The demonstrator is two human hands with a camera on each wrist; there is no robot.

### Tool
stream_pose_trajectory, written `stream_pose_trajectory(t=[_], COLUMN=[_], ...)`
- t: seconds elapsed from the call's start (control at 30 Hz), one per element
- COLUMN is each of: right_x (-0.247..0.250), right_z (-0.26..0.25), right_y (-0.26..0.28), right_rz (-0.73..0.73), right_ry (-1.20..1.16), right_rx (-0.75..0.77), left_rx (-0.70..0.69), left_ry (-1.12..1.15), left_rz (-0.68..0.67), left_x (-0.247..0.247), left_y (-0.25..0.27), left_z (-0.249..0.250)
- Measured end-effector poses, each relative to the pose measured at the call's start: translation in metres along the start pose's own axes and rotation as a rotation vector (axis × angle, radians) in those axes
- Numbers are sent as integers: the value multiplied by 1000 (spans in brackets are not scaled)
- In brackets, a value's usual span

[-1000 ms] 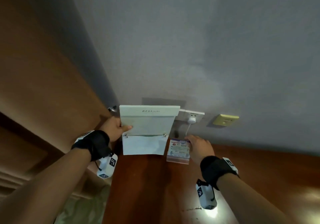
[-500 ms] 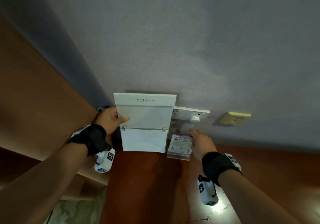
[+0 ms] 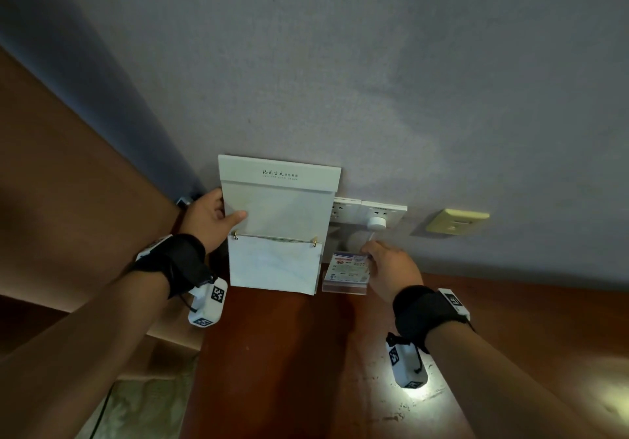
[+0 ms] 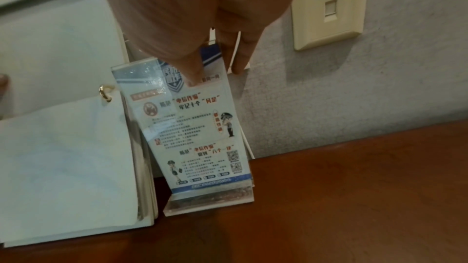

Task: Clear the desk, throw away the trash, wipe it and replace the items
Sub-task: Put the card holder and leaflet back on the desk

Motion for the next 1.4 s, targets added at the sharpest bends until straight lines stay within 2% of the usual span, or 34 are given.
stream_pose_trajectory(t=[0.27,0.57,1.0,1.2,1.4], right_x=[6,-7,-7,-9,-9], right_z=[0,1,3,3,3], right_y=[0,3,6,3,5], right_rz=[-9,20,-12,-17,-44], right_ry=[134,165,191,201,188], right_rx=[49,54,42,34,22], left_rx=[28,97,131,131,154], left_ry=[33,64,-97,-195,-261], left_rz=[3,13,24,93,108], left_x=[-5,-13,-14,-16,-14], left_y=[4,9,23,21,20], left_z=[-7,-32,-44,-49,-61])
Point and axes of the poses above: each hand's wrist, its own y-axis away from the middle knuckle, its own x-axis out of the back of the hand, z = x × y, the point moved 5 cm from there along -y, towards the middle knuckle, and after that the axes turned 4 degrees about -x, right-handed, at the moved point
